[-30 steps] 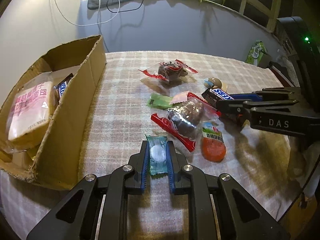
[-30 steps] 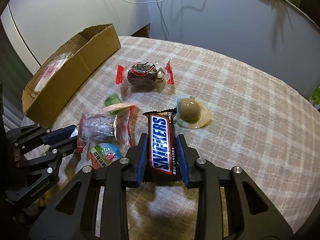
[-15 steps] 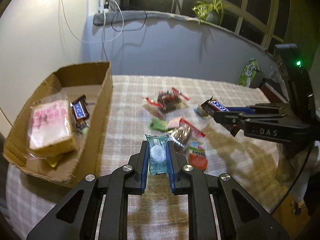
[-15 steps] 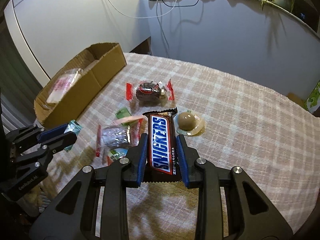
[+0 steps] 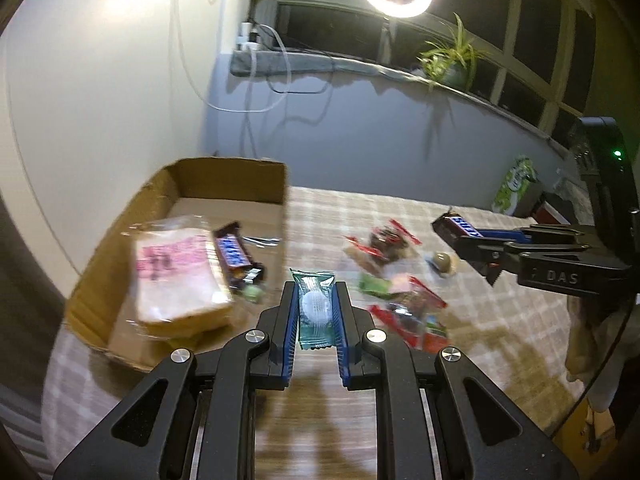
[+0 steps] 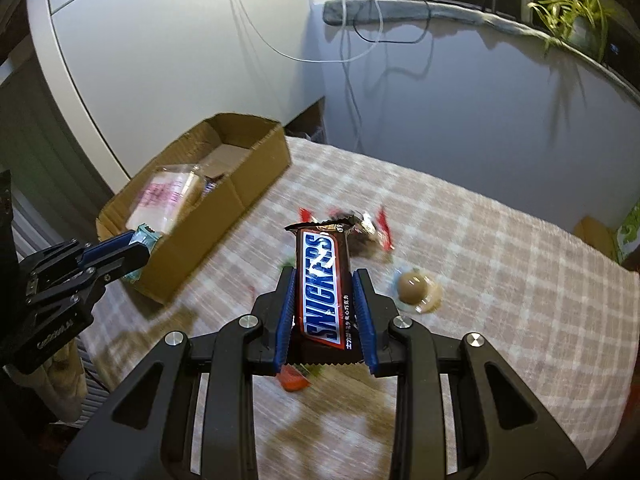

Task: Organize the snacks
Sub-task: 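Carry the teal packet and Snickers bar into the box and release both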

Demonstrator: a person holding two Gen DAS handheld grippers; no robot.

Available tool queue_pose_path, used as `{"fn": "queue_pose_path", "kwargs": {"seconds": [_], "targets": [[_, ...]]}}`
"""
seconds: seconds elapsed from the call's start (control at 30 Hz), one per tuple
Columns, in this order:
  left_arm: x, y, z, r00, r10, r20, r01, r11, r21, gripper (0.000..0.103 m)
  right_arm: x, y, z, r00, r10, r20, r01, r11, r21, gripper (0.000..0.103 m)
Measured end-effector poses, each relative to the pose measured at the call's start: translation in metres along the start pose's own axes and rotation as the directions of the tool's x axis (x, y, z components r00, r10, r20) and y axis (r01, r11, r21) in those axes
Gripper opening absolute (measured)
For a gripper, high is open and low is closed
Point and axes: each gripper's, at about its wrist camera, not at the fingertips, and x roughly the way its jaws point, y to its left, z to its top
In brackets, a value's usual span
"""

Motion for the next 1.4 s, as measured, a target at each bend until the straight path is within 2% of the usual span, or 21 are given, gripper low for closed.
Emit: {"fn": "queue_pose_path", "kwargs": {"seconds": [0.37, 0.6, 1.1, 1.4], "targets": [[-0.007, 0.07, 0.006, 0.995, 0.093, 0.029, -0.09, 0.991, -0.096, 0.015, 0.022, 0.048, 0.036, 0.999, 0.049, 0.006, -0.048, 0.997, -0.066, 0.03], [-0.002, 0.097, 0.01, 0.991, 0.128, 0.027, -0.124, 0.985, -0.121, 0.015, 0.048, 0.078, 0.059, 0.997, 0.078, -0.01, -0.079, 0.992, -0.099, 0.03], [0.006, 0.12, 0.014, 0.99, 0.141, 0.024, -0.136, 0.979, -0.153, 0.015, 0.097, 0.116, 0.088, 0.992, 0.111, -0.052, -0.116, 0.987, -0.114, 0.03], [0.006, 0.122, 0.016, 0.991, 0.134, 0.025, -0.128, 0.98, -0.154, 0.016, 0.107, 0.127, 0.092, 0.989, 0.133, -0.071, -0.141, 0.983, -0.114, 0.03]]}}
